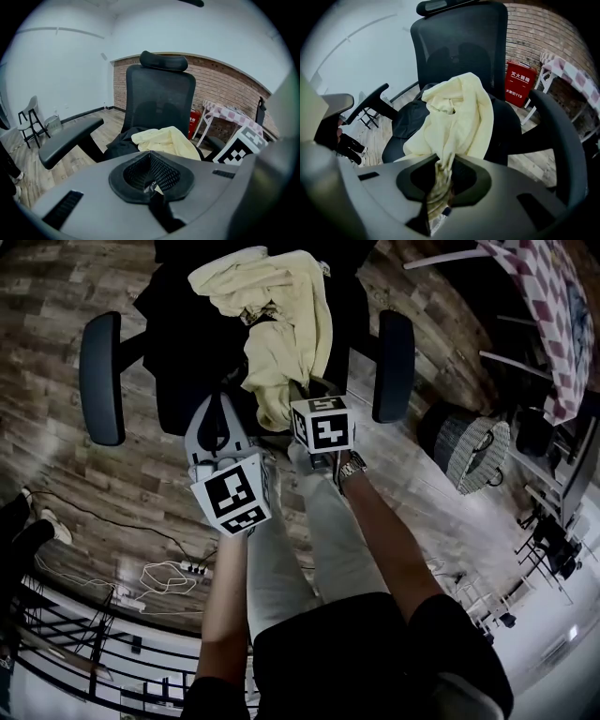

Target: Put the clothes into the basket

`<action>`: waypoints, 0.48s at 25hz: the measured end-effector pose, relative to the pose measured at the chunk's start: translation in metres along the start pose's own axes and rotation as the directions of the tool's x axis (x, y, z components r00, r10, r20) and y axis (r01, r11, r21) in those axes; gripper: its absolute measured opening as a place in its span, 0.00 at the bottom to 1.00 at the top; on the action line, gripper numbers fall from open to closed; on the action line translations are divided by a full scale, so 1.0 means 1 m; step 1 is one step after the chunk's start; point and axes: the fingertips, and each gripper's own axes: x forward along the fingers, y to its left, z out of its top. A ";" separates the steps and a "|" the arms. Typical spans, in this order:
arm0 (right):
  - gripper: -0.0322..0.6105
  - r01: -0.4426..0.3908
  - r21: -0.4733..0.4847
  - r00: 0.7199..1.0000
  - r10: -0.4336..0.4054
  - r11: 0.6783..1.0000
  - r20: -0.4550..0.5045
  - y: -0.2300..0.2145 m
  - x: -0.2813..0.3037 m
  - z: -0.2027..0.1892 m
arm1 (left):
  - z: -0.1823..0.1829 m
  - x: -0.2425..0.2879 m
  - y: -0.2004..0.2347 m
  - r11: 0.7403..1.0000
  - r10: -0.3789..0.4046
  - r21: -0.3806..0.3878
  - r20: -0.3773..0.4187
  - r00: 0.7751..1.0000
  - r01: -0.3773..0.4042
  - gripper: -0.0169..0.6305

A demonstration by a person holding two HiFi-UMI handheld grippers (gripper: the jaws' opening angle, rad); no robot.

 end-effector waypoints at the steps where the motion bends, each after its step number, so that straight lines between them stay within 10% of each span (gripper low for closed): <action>1: 0.16 -0.007 0.003 1.000 0.007 1.000 0.003 0.003 -0.006 -0.001 | 0.000 -0.003 -0.001 1.000 0.004 0.001 -0.003 1.000 -0.004 0.05; 12: 0.16 -0.086 -0.016 0.993 0.087 0.996 0.081 0.047 -0.081 0.005 | 0.025 -0.037 -0.017 1.000 -0.004 0.003 0.040 0.999 0.004 0.05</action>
